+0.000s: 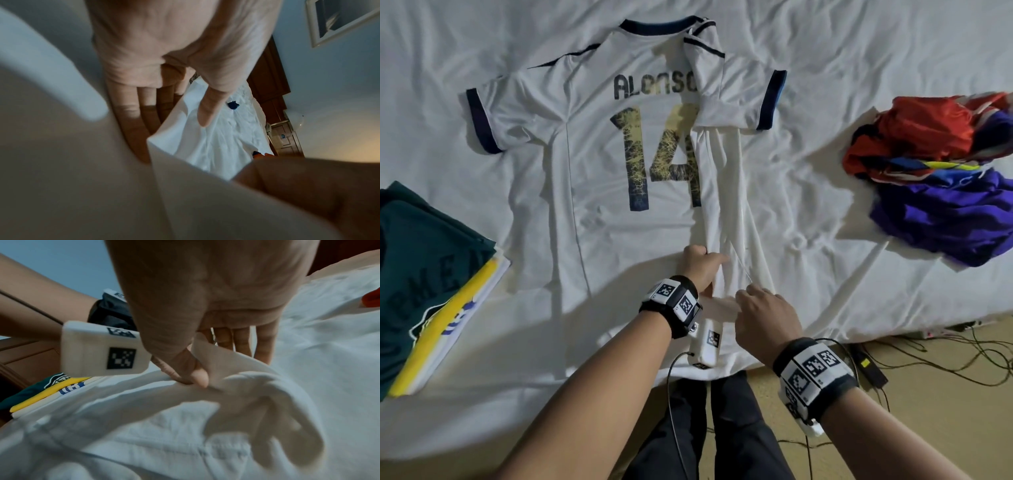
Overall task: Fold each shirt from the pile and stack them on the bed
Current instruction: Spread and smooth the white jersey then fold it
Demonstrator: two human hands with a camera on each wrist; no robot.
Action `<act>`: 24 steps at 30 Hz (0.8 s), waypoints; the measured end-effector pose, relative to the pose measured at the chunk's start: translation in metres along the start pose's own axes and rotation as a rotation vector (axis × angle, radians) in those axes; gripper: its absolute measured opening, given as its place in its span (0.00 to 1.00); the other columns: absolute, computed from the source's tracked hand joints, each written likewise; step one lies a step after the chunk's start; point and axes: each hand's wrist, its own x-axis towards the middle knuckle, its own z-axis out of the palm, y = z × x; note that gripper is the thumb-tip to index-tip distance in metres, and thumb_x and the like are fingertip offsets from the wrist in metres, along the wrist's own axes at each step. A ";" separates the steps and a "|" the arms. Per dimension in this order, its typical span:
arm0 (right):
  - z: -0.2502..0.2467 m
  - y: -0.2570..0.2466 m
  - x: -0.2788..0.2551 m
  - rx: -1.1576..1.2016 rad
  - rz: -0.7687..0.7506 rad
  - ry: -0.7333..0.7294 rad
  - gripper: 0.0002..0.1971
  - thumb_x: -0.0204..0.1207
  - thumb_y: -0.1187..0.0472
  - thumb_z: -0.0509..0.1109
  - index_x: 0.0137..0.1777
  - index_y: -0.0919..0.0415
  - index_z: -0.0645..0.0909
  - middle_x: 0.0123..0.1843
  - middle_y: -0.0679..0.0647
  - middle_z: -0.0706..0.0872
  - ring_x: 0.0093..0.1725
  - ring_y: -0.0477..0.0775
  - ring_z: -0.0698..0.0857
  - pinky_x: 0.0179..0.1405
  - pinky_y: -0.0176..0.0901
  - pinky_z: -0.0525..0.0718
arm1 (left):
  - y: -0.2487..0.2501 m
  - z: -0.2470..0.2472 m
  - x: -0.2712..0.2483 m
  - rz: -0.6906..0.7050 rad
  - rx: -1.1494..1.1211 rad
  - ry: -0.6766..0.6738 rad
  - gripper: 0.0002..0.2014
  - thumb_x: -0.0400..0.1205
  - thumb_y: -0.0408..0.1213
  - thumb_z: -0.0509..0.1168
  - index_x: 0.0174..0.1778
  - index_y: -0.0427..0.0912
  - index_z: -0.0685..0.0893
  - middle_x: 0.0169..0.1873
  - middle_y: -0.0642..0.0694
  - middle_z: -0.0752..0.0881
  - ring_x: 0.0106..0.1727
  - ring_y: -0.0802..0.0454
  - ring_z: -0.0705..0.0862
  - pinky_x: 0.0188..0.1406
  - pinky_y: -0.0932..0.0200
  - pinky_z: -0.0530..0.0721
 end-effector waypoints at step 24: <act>0.035 0.065 -0.033 0.054 -0.239 0.080 0.14 0.71 0.62 0.61 0.48 0.54 0.88 0.42 0.46 0.85 0.37 0.53 0.86 0.29 0.52 0.88 | -0.044 0.013 -0.049 -0.052 0.044 -0.032 0.12 0.57 0.40 0.78 0.34 0.43 0.87 0.33 0.45 0.92 0.38 0.40 0.93 0.36 0.36 0.93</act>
